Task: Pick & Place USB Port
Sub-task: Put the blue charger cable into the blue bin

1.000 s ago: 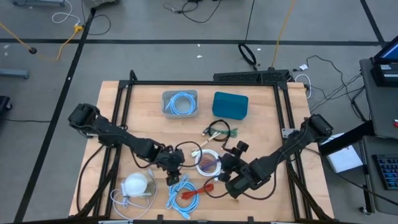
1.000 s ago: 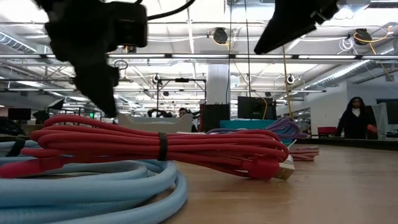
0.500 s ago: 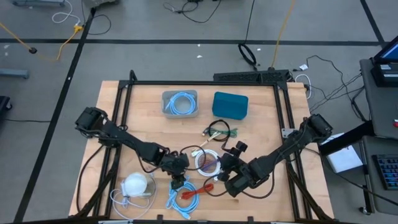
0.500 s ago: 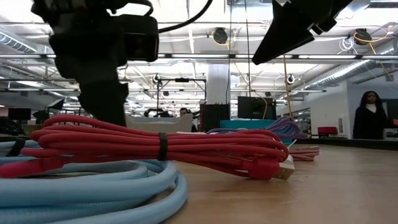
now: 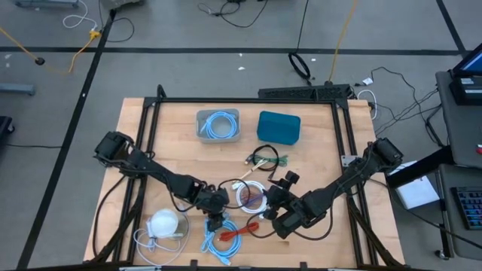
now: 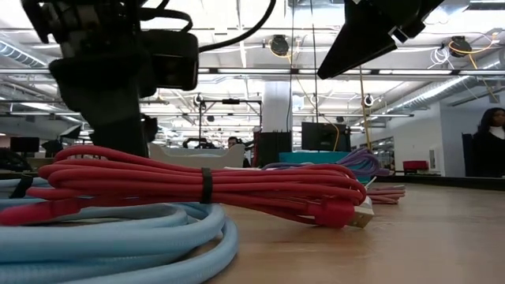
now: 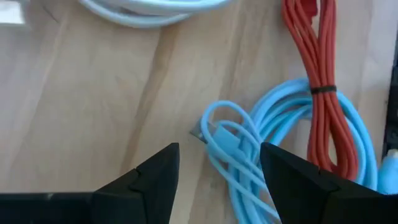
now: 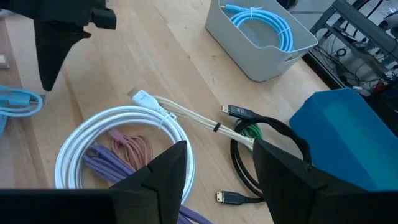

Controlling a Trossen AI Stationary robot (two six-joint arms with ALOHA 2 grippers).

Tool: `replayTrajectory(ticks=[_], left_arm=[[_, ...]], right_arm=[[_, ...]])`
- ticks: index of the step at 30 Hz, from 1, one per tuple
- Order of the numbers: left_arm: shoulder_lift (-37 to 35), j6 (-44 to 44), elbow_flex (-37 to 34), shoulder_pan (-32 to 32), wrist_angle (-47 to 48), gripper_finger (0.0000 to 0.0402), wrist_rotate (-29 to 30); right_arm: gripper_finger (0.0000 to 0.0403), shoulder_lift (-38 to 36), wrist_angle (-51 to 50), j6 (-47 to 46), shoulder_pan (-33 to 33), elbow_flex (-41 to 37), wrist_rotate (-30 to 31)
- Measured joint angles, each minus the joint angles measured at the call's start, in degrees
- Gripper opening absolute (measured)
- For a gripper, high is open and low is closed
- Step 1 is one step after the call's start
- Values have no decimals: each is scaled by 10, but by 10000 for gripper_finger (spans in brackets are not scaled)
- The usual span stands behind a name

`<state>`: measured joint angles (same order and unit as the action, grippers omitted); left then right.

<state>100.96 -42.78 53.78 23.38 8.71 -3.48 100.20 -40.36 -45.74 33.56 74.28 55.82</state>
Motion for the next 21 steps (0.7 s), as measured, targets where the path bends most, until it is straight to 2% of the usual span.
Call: replayTrajectory(ticks=[3, 5, 13, 21], left_arm=[[3, -3, 0, 0, 3, 213, -3], [3, -3, 0, 0, 2, 187, -9], [3, 18, 0, 0, -4, 18, -10], [-26, 53, 0, 0, -14, 5, 0]], right_arm=[[174, 0, 1, 1, 0, 0, 0], [172, 0, 1, 1, 0, 0, 0], [171, 0, 3, 1, 0, 0, 0], [171, 0, 3, 0, 0, 0, 14]])
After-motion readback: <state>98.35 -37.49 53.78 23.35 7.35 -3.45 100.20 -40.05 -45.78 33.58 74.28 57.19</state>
